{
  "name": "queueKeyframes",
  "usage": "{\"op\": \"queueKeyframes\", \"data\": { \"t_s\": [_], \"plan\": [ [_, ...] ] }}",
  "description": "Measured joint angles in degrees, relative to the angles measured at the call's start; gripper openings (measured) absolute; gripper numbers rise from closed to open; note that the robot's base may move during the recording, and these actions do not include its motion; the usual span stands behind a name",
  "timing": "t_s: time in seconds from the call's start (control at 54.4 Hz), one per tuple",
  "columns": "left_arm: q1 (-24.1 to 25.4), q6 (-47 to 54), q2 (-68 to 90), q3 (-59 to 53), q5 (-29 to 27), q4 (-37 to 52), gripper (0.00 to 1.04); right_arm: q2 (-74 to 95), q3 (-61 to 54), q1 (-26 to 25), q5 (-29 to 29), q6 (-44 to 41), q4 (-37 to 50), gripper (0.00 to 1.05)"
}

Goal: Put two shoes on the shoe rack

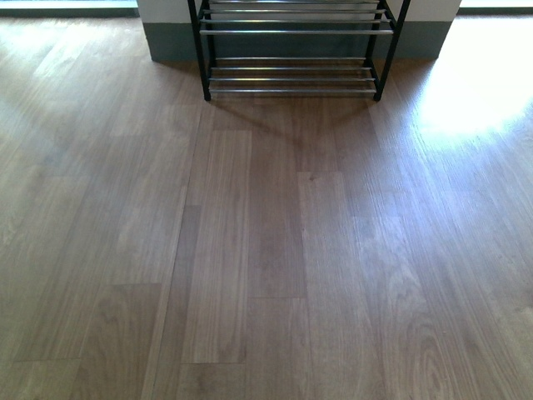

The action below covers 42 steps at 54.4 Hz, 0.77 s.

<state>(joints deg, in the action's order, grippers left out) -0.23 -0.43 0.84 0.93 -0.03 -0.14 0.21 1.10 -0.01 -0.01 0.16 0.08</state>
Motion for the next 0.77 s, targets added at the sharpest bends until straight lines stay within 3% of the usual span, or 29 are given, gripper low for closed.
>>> {"op": "queueKeyframes", "data": {
  "t_s": [0.772],
  "plan": [
    [0.00, 0.00, 0.00, 0.00, 0.00, 0.00, 0.95, 0.00, 0.00, 0.00, 0.00, 0.00, 0.00, 0.96]
  ]
}}
